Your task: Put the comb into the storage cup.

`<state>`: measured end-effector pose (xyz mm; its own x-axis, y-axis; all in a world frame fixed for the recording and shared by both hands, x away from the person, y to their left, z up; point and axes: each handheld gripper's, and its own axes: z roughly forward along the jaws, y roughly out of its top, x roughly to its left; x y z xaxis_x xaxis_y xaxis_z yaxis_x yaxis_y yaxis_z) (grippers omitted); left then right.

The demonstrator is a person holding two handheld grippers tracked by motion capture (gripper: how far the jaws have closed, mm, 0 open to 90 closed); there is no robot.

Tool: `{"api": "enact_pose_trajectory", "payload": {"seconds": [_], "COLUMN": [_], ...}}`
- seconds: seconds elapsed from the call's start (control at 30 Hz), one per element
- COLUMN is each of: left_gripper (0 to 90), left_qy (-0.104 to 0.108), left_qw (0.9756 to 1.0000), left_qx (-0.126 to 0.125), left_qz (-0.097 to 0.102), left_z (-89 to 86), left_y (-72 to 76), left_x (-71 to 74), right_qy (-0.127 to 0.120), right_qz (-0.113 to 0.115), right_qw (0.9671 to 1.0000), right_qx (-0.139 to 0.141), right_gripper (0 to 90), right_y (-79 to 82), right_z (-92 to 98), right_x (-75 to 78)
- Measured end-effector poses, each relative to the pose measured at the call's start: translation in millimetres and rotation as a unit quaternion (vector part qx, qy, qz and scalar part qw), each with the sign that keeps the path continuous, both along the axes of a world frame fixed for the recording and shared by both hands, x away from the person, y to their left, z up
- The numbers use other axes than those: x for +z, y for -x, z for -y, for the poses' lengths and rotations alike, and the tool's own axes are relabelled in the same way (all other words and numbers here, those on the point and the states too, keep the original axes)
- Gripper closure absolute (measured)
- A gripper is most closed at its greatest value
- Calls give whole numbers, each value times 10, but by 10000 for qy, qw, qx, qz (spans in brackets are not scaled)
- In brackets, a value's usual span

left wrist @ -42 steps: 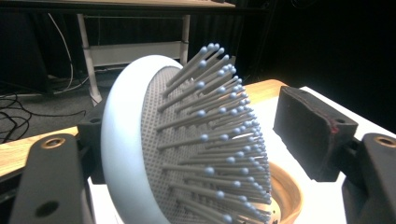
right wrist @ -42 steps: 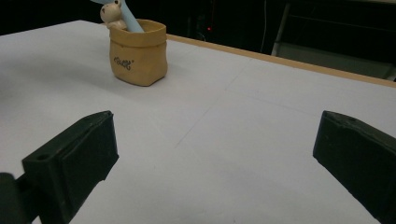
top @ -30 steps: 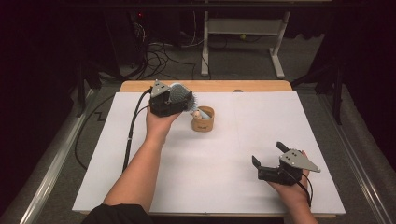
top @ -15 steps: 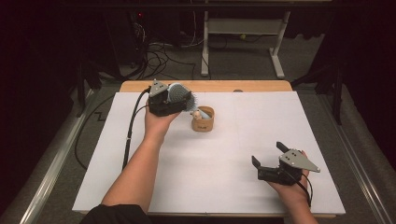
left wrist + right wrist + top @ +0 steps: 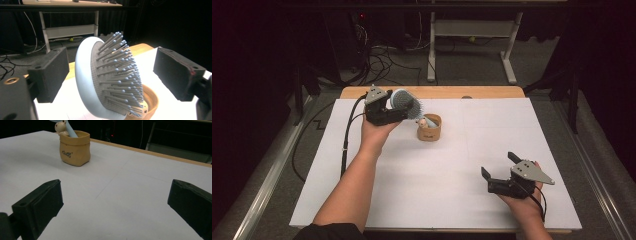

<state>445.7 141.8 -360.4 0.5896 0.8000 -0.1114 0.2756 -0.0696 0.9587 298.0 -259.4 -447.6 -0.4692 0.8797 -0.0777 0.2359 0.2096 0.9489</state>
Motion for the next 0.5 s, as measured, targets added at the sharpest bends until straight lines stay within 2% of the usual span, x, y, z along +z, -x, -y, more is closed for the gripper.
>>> {"api": "enact_pose_trajectory", "payload": {"seconds": [0.1,0.23,0.33,0.5], "left_gripper": [102,28,1,0], "left_qy": [21,84,59,29], "left_qw": [10000,9999,9999,9999], "left_qx": [-8,-68,-105,-148], "left_qz": [-5,-30,-45,-7], "left_z": [-29,-77,-104,-142], "left_y": [38,89,136,231], "left_x": [-13,-47,-76,-132], "right_qy": [-1,5,8,28], "right_qz": [7,-6,-6,4], "right_qw": [10000,10000,10000,10000], "right_qx": [-6,-10,-13,1], "right_gripper": [2,2,2,2], "right_y": [4,6,9,7], "right_z": [-2,-5,-10,-19], "right_x": [2,0,0,-2]}}
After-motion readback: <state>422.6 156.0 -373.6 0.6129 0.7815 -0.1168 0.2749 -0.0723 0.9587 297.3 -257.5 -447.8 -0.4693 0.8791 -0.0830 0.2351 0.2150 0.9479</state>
